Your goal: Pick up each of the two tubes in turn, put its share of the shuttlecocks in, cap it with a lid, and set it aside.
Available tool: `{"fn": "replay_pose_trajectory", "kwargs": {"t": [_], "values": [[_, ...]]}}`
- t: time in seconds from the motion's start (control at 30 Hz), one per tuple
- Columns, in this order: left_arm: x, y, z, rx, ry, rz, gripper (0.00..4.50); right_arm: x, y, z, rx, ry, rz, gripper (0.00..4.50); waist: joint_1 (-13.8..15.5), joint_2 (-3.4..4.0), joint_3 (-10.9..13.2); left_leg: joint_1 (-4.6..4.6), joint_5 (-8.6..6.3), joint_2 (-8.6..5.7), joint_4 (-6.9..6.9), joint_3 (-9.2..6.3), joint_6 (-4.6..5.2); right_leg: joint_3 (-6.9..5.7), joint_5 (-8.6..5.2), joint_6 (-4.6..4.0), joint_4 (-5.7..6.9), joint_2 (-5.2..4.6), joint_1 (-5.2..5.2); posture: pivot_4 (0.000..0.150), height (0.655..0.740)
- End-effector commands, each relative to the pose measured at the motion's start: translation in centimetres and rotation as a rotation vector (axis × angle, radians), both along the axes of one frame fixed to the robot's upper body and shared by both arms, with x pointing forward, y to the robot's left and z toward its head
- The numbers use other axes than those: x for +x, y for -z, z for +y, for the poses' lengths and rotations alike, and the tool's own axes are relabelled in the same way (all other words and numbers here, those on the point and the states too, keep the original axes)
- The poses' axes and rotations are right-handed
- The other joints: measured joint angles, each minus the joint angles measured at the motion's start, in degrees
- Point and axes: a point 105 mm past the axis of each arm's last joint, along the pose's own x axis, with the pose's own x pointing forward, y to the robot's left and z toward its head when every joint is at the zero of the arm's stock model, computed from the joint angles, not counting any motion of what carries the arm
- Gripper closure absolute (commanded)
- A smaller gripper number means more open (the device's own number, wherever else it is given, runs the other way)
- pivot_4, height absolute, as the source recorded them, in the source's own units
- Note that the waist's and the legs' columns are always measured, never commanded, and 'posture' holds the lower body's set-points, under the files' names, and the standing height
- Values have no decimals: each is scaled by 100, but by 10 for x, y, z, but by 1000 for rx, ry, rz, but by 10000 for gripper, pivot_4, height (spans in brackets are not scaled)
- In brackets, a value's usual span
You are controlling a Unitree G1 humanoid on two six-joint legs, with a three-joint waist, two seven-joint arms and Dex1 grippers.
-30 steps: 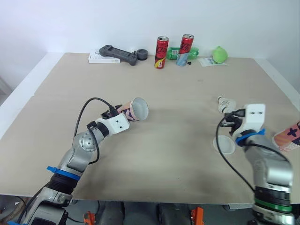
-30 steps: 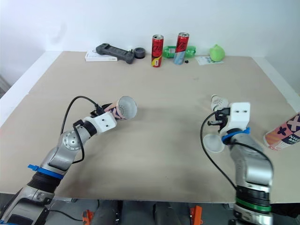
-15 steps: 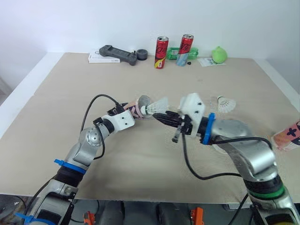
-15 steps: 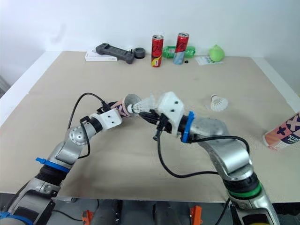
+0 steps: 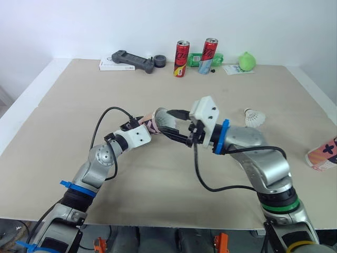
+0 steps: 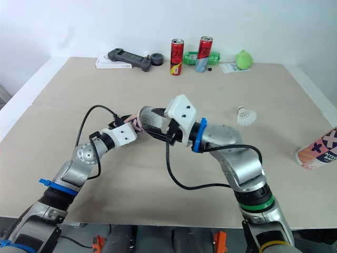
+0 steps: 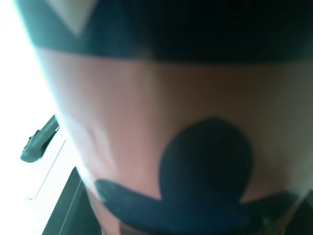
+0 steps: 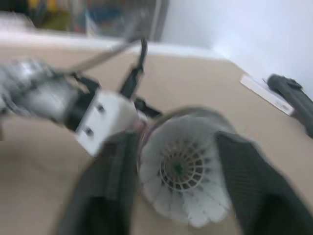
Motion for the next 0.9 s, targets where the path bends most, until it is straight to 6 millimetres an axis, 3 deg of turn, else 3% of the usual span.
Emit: {"fn": "replay_pose_trajectory", "kwargs": {"t": [0.03, 0.1, 0.17, 0.27, 0.43, 0.57, 0.9], "values": [[0, -14, -3, -19, 15, -45, 20549, 14, -17, -45, 91, 207, 6, 826, 3, 0, 0, 0, 0, 0, 0, 0, 0, 0, 1, -1, 0, 0, 0, 1500, 7400], [0, -15, -2, -21, 11, -45, 20549, 30, -15, -78, 144, 401, 21, 826, 8, -2, -1, 0, 1, -1, 0, 1, -1, 0, 5, -5, 0, -2, 0, 1500, 7400], [-1, -14, 1, -20, 5, -42, 20549, 45, -1, -113, 165, 611, 47, 826, 8, -2, -1, 0, 1, -1, 0, 2, -1, 0, 5, -4, 0, -3, 0, 1500, 7400], [-2, -12, 3, -19, -1, -38, 20549, 53, 23, -139, 174, 797, 100, 826, -5, -1, -2, 1, 1, -2, -1, 3, -1, 1, 4, -7, 0, -2, -2, 1500, 7400], [-3, -11, 0, -18, 8, -35, 20549, 66, 43, -179, 214, 1080, 110, 826, -13, 3, -2, 2, 2, 0, -7, 3, 0, 3, 4, -9, 2, 3, -8, 1500, 7400], [-2, -14, 2, -17, 6, -38, 20549, 75, 57, -195, 253, 1180, 165, 826, -13, 3, -2, 1, 3, -6, -5, 5, 0, 5, 6, -4, 1, -3, -3, 1500, 7400], [-2, -15, 3, -17, 0, -44, 20549, 107, 64, -190, 290, 1203, 162, 826, -19, 3, -2, 2, 5, -5, -6, 6, 5, 7, 8, -2, 1, 0, -5, 1500, 7400]]}}
